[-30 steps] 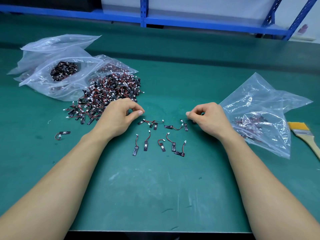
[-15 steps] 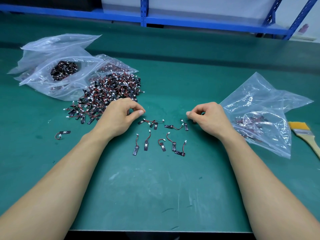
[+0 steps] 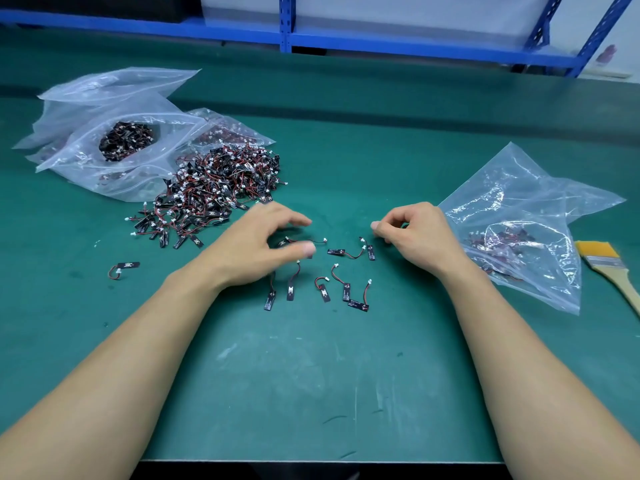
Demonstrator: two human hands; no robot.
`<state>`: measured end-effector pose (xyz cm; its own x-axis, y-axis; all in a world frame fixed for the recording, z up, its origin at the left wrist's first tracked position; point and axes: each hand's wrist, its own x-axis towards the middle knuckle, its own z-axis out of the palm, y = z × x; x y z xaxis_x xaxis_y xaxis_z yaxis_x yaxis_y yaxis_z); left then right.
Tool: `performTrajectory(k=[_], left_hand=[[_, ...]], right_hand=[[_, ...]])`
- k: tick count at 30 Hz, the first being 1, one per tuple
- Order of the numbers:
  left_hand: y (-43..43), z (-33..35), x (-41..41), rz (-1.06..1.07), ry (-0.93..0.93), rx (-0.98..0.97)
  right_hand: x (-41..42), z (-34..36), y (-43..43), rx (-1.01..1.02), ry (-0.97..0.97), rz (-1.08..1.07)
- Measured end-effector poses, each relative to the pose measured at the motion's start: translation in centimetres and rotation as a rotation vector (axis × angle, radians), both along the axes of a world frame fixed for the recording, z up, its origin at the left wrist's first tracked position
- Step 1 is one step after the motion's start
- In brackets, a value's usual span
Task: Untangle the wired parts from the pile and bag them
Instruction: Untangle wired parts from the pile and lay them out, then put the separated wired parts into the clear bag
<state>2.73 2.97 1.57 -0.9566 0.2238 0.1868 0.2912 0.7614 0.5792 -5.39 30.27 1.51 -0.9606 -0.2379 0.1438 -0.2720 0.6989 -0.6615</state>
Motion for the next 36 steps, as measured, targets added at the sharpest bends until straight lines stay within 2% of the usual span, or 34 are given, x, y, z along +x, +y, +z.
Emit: performTrajectory(k=[3, 10, 15, 21, 23, 26, 28, 32, 34, 36], left_hand=[[1.1, -0.1, 0.9, -0.195, -0.097, -0.095], [6.0, -1.3, 1.1, -0.338, 0.069, -0.31], [8.2, -1.3, 0.0, -0.28, 0.11, -0.134], [6.6, -0.9, -0.2, -0.179, 0.18, 0.079], [5.3, -0.8, -0.2, -0.149, 0.142, 0.066], [4.5, -0.9, -0.2, -0.214, 0.047, -0.1], [5.6, -0.9, -0.2, -0.275, 0.051, -0.197], [8.9, -1.2, -0.7, -0.371, 0.112, -0.358], [9.3, -1.2, -1.0, -0.364, 0.124, -0.347], [8.7, -0.8, -1.2, -0.334, 0.139, -0.239]], right_hand=[[0.0, 0.1, 0.0, 0.003, -0.003, -0.003], [0.1, 0.4, -0.2, 0.053, 0.015, -0.005], [0.3, 0.6, -0.4, 0.073, 0.035, 0.017], [0.7, 1.4, -0.2, 0.053, 0.052, 0.043], [0.8, 2.1, 0.4, 0.087, 0.067, 0.034], [0.7, 3.8, 2.2, 0.153, 0.095, 0.023], [0.8, 4.7, 3.8, 0.205, 0.035, 0.068], [1.2, 5.7, 6.4, 0.327, -0.239, 0.11], [1.1, 5.6, 7.2, 0.402, -0.274, 0.113], [0.9, 5.6, 7.6, 0.455, -0.285, 0.097]])
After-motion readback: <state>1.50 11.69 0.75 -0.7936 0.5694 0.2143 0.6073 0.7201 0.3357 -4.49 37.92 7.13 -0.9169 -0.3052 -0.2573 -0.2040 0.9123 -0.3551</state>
